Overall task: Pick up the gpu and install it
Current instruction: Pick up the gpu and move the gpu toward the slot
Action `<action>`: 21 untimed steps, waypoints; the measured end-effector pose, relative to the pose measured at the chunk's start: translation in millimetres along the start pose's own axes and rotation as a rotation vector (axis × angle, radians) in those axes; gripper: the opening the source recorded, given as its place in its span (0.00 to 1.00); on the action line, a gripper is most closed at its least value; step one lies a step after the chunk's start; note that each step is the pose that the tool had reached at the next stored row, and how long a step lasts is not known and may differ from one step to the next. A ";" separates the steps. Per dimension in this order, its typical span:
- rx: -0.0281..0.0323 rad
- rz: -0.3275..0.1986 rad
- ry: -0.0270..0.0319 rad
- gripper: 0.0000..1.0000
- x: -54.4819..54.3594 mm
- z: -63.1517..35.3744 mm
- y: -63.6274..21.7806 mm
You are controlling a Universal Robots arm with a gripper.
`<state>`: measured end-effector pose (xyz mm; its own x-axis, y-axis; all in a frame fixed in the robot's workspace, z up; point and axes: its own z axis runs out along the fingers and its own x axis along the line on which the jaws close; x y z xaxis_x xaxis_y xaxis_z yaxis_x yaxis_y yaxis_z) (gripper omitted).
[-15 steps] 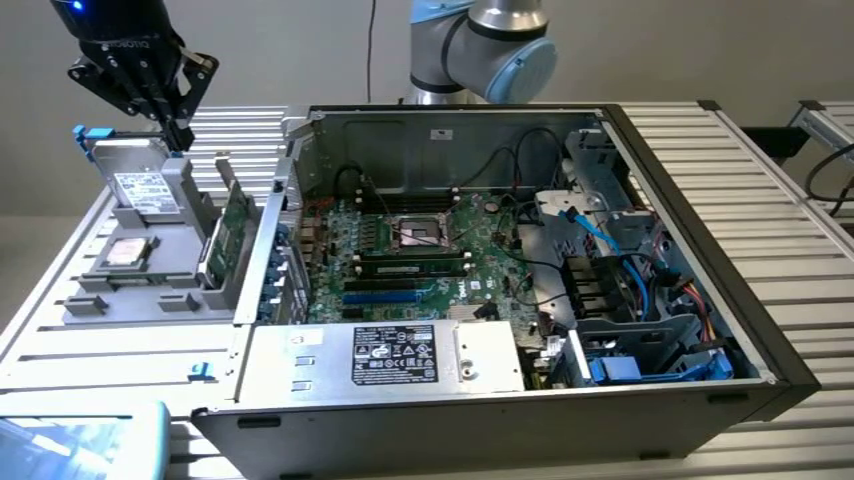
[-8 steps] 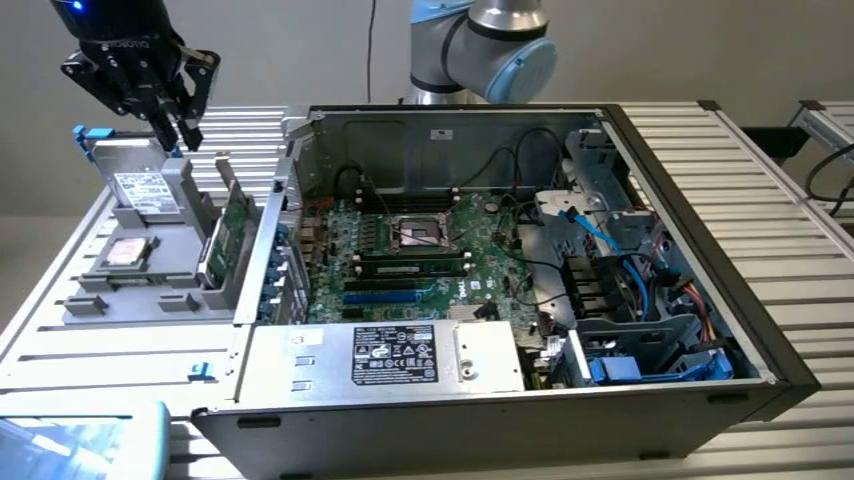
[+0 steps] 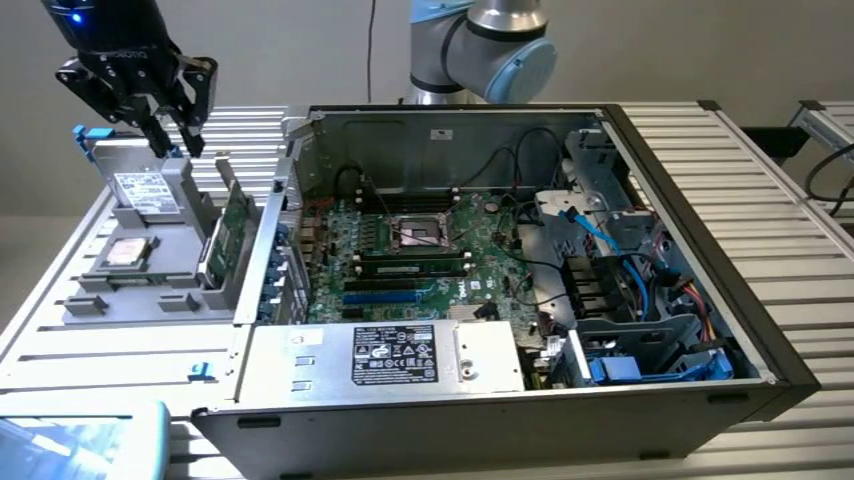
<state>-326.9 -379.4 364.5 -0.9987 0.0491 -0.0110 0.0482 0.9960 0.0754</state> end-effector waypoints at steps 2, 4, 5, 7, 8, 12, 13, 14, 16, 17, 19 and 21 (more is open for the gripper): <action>-0.0002 -0.008 0.0006 0.44 2.5 3.6 -0.5; -0.0003 -0.017 0.0014 0.44 4.3 7.2 -1.1; -0.0005 -0.022 0.0020 0.44 4.8 9.0 -1.5; -0.0012 -0.032 0.0029 0.44 5.9 12.5 -2.2; -0.0021 -0.036 0.0032 0.44 6.4 14.4 -2.8; -0.0082 -0.047 0.0041 0.44 7.8 21.5 -4.7; -0.0105 -0.048 0.0043 0.44 8.0 23.3 -5.0; -0.0132 -0.049 0.0044 0.44 8.0 25.2 -5.4; -0.0188 -0.049 0.0045 0.44 8.0 28.6 -6.9; -0.0222 -0.048 0.0046 0.44 8.0 30.2 -8.0; -0.0278 -0.048 0.0048 0.44 8.0 33.6 -10.7; -0.0307 -0.048 0.0048 0.44 7.9 37.0 -14.1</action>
<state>-335.0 -390.3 326.5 -0.9999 0.0006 -0.0106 -0.0005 0.9944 0.1054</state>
